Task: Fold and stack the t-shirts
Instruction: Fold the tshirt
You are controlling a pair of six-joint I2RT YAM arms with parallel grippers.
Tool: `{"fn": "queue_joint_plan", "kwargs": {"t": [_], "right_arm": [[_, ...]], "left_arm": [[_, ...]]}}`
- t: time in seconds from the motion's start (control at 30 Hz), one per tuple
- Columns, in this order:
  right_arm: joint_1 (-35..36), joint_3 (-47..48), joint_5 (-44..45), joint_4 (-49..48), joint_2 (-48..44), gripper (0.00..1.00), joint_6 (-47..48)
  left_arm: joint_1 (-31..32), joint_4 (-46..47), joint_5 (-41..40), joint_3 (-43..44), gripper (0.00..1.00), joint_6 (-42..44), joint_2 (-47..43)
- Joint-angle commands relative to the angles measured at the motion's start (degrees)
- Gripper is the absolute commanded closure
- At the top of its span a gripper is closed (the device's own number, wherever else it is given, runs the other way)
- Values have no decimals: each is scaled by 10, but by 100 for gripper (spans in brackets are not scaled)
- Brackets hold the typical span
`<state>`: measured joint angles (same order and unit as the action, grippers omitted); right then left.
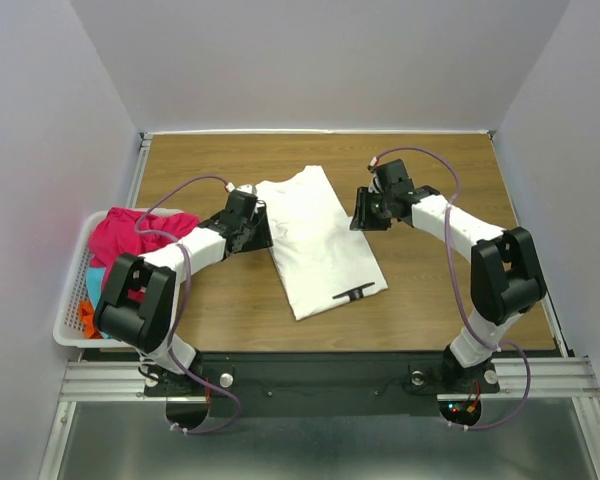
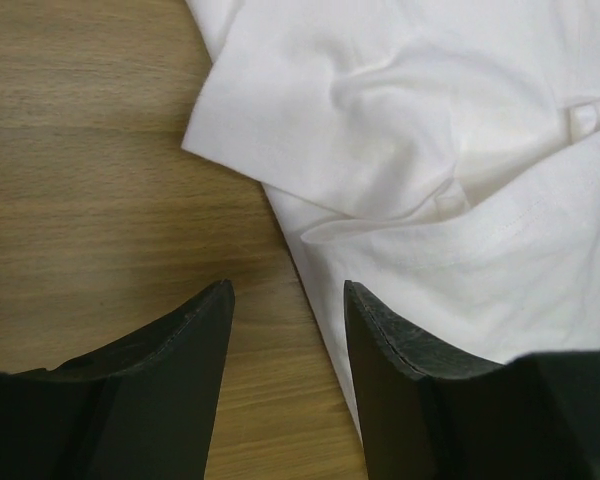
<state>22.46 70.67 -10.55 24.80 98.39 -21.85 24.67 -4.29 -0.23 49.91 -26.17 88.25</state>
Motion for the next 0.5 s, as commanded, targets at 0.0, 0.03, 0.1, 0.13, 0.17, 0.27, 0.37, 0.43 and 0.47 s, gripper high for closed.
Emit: {"fn": "queue_joint_plan", "kwargs": {"t": [0.0,0.03,0.1,0.13,0.17,0.27,0.37,0.43,0.47], "right_arm": [[-1,-17,-20,-29,-16,58,-14],[-1,-22,-23,-31,-20,58,-16],[-1,-41,-25,-34,-33,58,-21],[-1,-49,-22,-34,-37,58,-23],[-2,-55,-23,-35,-48,58,-24],[-1,-81,-19,-36,-71,58,-29],[-1,-105,-11,-36,-93,58,-32],[-2,-120,-7,-36,-103,58,-33],[-1,-124,-5,-36,-108,58,-33]], "left_arm": [[-36,21,-16,24,41,-1,-13],[-42,21,-18,28,41,-5,-5],[-53,22,-23,53,41,-5,8],[-54,22,-31,63,42,-4,24],[-55,19,-35,74,42,-4,32],[-59,3,-45,117,43,0,73],[-61,-6,-50,149,43,6,104],[-61,-10,-50,151,43,10,119],[-61,-13,-50,150,43,11,122]]}}
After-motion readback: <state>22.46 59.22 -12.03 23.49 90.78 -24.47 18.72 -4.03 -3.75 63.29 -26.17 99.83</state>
